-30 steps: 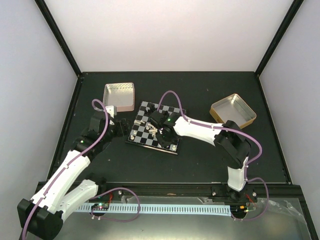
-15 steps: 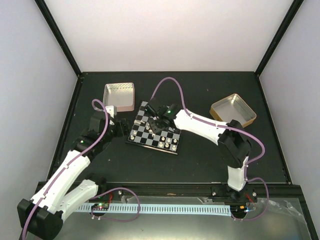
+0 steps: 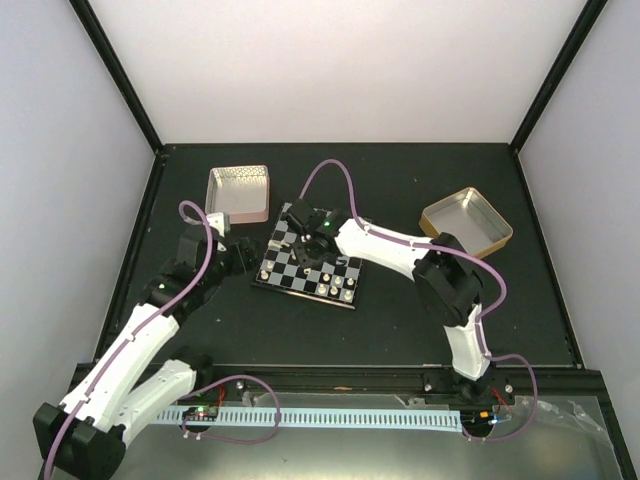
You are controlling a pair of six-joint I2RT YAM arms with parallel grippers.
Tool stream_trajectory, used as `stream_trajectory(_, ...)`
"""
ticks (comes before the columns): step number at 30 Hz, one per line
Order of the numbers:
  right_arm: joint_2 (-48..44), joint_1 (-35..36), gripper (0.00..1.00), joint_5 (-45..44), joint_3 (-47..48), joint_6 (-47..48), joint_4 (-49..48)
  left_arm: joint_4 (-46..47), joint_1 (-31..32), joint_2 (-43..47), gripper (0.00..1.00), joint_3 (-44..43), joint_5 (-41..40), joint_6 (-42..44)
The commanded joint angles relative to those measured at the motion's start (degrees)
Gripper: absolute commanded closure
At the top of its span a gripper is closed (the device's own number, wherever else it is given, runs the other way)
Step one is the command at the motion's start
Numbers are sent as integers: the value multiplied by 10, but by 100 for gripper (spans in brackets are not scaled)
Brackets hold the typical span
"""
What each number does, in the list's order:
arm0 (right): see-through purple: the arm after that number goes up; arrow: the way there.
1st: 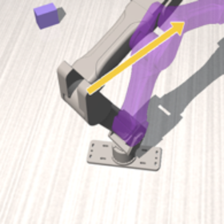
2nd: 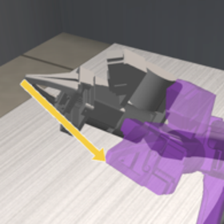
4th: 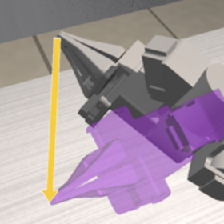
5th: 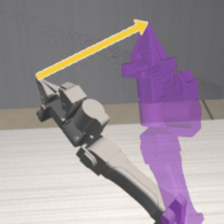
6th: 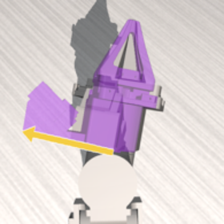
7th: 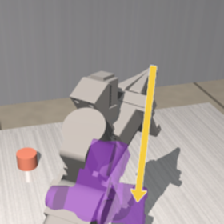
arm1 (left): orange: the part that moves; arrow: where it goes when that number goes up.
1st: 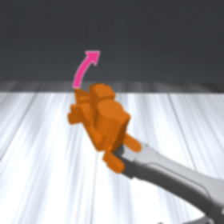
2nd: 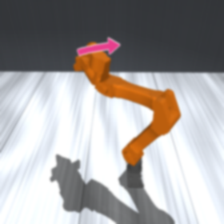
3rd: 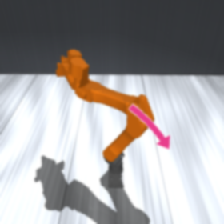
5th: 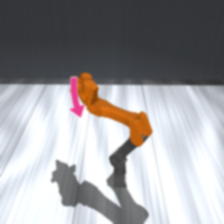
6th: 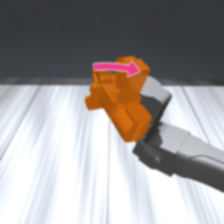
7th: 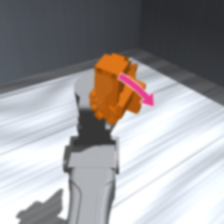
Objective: Set up the chess pieces on the board
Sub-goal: Pick up the chess piece from the chessboard.
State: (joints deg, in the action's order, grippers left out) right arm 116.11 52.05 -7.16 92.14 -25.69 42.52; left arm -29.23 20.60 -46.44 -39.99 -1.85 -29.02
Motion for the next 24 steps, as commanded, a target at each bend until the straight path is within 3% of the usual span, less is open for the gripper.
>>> stream_trajectory(1, 6, 6, 66, 23, -12, -27, -10, -20, -4, 25, 20, -3, -46, -17)
stream_trajectory(9, 35, 14, 66, 20, 1, -44, 4, -20, -4, 46, 19, 3, -65, -19)
stream_trajectory(16, 47, 16, 76, 29, 2, -51, 11, -22, -5, 43, 19, 5, -63, -18)
stream_trajectory(24, 53, 16, 73, 33, 4, -51, 20, -18, -4, 43, 19, 6, -61, -16)
